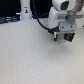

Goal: Open the kcup holder, insert the kcup into the holder, and close the kcup holder

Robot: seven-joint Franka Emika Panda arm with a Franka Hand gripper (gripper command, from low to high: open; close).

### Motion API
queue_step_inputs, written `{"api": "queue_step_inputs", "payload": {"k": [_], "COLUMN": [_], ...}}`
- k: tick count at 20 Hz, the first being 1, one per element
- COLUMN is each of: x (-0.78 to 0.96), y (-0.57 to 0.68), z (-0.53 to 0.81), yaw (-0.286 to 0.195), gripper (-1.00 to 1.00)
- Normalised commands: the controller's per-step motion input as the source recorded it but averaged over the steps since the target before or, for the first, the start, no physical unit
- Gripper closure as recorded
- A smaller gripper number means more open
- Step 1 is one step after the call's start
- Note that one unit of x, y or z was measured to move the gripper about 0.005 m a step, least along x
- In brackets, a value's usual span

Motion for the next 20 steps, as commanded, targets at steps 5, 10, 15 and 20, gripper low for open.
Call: {"api": "queue_step_inputs", "payload": {"k": [5,10,15,20], "x": [-0.69,-0.89,-0.9,-0.71], "y": [0.59,0.5,0.54,0.48], "z": [0.01,-0.01,0.0,0.07], "yaw": [0.057,0.033,0.025,0.063], "gripper": [-1.0,-1.0,-1.0,-1.0]}}
